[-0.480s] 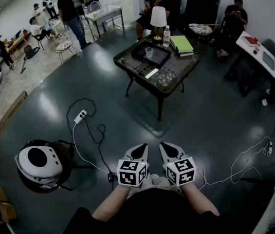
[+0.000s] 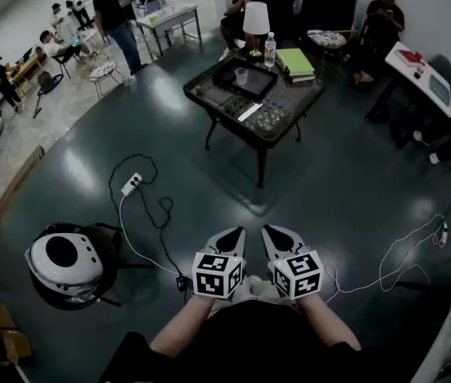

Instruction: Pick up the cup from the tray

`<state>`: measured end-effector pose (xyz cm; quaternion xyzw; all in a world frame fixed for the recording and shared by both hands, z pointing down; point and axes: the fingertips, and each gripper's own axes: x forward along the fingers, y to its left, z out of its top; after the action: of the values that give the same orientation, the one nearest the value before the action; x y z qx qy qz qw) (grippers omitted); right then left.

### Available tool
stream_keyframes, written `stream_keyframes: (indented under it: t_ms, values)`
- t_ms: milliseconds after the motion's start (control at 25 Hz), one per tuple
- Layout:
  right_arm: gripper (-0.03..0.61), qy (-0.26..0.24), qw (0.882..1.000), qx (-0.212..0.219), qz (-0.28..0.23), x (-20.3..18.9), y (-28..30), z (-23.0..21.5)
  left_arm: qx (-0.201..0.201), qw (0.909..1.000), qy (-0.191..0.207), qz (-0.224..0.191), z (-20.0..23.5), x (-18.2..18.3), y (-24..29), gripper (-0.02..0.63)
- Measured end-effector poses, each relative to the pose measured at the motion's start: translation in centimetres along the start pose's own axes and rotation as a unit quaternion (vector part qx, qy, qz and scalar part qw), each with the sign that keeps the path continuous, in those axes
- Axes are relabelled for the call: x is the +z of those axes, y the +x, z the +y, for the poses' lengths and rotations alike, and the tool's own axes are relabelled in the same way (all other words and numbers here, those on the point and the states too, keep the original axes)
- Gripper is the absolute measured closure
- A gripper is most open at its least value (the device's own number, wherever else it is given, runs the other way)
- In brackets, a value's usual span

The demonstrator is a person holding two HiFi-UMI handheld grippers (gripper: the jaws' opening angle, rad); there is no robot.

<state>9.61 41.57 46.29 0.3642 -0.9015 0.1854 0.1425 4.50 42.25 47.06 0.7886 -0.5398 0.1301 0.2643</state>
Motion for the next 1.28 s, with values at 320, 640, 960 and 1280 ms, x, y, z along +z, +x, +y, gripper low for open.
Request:
stream_keyframes:
  t_ms: [320, 640, 960, 1280]
  values:
    - [0.568, 0.029, 0.999, 0.000, -0.012, -0.2, -1.3, -1.0, -0.004, 1.0000, 0.006, 0.004, -1.3, 0.0, 0.6, 0.604]
    - [0.568, 0.033, 0.999, 0.012, -0.004, 0.0, -0.2, -1.6, 0.013, 0.9998, -0.010, 0.010, -0.2, 0.1, 1.1, 0.604]
    - [0.568, 0.031, 0.999, 0.015, 0.003, 1.4, 3.3, -3.5, 0.014, 0.9997, -0.018, 0.012, 2.3, 1.8, 4.1, 0.604]
    - [0.568, 0.034, 0.999, 0.000, 0.012, 3.4, 6.7, -6.9, 0.006, 0.9998, -0.017, 0.011, 4.6, 5.6, 8.9, 0.603]
